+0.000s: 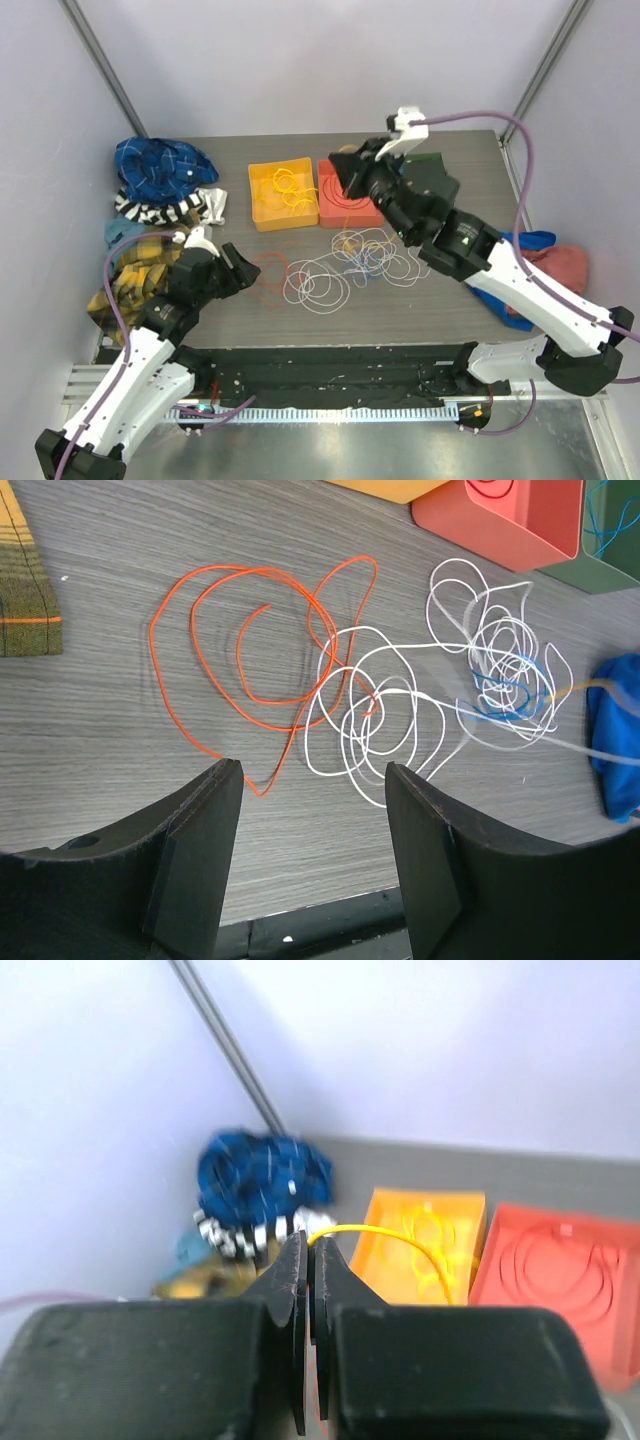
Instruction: Untangle the cables
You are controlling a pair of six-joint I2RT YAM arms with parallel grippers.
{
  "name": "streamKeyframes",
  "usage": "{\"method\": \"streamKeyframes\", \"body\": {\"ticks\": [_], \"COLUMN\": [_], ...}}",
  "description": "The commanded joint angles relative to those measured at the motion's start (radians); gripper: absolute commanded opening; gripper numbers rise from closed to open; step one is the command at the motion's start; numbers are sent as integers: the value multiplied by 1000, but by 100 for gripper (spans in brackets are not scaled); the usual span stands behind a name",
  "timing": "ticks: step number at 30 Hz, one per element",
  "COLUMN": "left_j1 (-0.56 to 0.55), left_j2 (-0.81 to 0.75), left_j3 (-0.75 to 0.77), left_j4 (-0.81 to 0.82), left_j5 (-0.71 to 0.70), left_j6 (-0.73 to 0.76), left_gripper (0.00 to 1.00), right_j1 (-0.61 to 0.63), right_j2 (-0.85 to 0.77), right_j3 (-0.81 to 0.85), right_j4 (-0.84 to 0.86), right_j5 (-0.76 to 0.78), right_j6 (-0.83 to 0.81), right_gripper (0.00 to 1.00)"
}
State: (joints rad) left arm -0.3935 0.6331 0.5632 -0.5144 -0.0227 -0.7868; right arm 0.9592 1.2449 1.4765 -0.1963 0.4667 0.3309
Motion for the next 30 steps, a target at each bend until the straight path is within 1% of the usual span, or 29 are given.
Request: {"method": "streamKeyframes", "body": {"ticks": [1, 6, 8, 10, 18, 19, 23, 24, 26, 27, 28, 30], "left_j1": [-4, -4, -4, -4, -4, -2, -4, -4, -4, -4, -4, -5], "left_j2": [-27, -42, -46, -46, -44, -44, -46, -47, -49, -52, -52, -52], "left_j3": [20, 20, 21, 21, 15, 14, 18, 18, 18, 20, 20, 15], "left_j4": [5, 1, 1, -1, 10, 10, 22, 28, 63, 74, 88, 149], "left_j5": [-8, -11, -11, -11, -11, -11, -14, -10, 13, 18, 59, 98], "left_j6": [-11, -11, -11, -9, -11, -11, -22, -28, -38, -43, -48, -51], "left_gripper": [64, 64, 64, 64, 64, 64, 64, 64, 66, 66, 67, 68], "right_j1": [1, 1, 0, 3, 7, 7, 7, 16, 22, 24, 26, 27], "right_j2": [82, 145, 177, 174, 145, 149, 188, 188, 163, 128, 110, 88], "right_j3": [193, 358, 436, 467, 502, 539, 639, 637, 558, 510, 417, 339], "right_j4": [-38, -77, -121, -129, -123, -130, -253, -271, -276, -269, -261, -255], "right_j5": [41, 23, 18, 12, -45, -56, -144, -151, -151, -149, -149, -151], "right_j6": [-108, -139, -144, -150, -141, -142, -110, -102, -86, -70, -60, -40], "right_gripper": [1, 1, 1, 1, 1, 1, 1, 1, 1, 1, 1, 1]}}
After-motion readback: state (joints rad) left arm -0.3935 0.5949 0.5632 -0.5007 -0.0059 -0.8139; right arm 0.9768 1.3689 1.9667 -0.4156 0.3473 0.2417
